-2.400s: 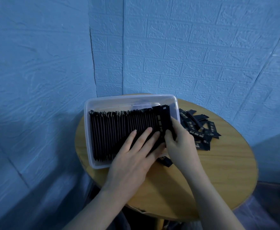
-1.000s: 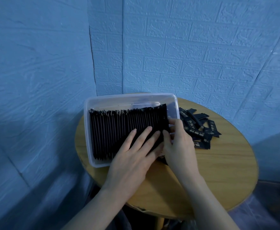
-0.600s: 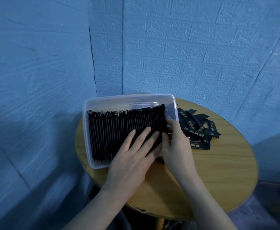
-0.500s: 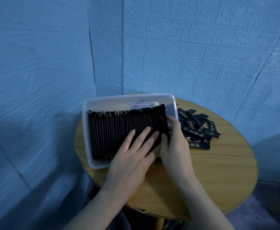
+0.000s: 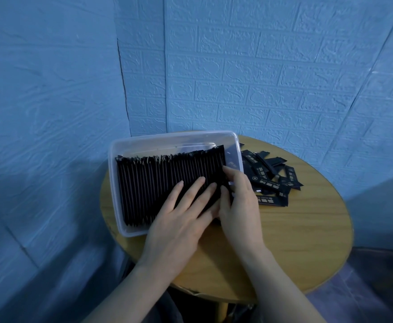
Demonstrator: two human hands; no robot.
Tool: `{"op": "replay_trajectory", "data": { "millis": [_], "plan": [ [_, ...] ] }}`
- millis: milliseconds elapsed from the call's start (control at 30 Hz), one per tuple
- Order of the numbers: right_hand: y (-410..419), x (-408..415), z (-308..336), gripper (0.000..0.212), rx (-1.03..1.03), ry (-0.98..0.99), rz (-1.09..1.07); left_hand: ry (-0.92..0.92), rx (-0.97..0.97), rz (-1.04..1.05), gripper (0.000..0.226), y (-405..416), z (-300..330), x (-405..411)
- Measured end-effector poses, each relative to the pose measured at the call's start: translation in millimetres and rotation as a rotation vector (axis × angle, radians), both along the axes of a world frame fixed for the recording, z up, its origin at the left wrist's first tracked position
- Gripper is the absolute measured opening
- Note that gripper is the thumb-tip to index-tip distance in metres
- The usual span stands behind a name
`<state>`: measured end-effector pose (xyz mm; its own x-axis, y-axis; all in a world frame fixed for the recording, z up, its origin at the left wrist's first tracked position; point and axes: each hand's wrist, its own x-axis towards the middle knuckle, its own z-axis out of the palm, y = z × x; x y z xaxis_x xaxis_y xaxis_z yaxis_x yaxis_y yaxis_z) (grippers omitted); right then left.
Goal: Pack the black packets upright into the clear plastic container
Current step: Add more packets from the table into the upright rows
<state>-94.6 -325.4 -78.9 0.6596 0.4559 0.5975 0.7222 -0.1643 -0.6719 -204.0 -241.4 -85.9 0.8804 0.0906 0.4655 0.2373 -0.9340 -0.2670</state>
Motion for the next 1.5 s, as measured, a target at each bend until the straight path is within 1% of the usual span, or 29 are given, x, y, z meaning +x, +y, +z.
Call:
{"op": "replay_trajectory", "data": {
  "millis": [200, 433, 567, 667, 933, 1067, 1267, 1500],
  "plan": [
    [-1, -2, 0, 0.037, -0.048, -0.010, -0.028, -0.011, 0.005, -0.008, 0.057, 0, 0, 1],
    [-3, -8, 2, 0.048, -0.046, -0.080, -0.022, -0.013, -0.005, -0.012, 0.062, -1, 1, 0],
    [-3, -7, 0, 0.047, -0.071, -0.073, -0.029, -0.014, -0.003, -0.013, 0.060, 0, 1, 1],
    [-3, -6, -1, 0.046, -0.081, -0.067, -0.028, -0.028, 0.044, -0.024, 0.053, 0, 0, 2],
    [-6, -2, -2, 0.048, -0.095, -0.015, -0.001, 0.003, 0.179, -0.063, 0.057, -1, 8, 14],
    [-8, -3, -1, 0.051, -0.117, -0.020, 0.016, 0.001, 0.173, -0.037, 0.058, -1, 4, 18],
    [-8, -4, 0, 0.053, -0.057, -0.011, 0.046, -0.006, 0.174, -0.008, 0.061, -1, -3, 19],
    [-6, -9, -1, 0.052, -0.138, -0.104, 0.126, -0.066, 0.159, 0.001, 0.061, 7, -5, 11]
  ]
}}
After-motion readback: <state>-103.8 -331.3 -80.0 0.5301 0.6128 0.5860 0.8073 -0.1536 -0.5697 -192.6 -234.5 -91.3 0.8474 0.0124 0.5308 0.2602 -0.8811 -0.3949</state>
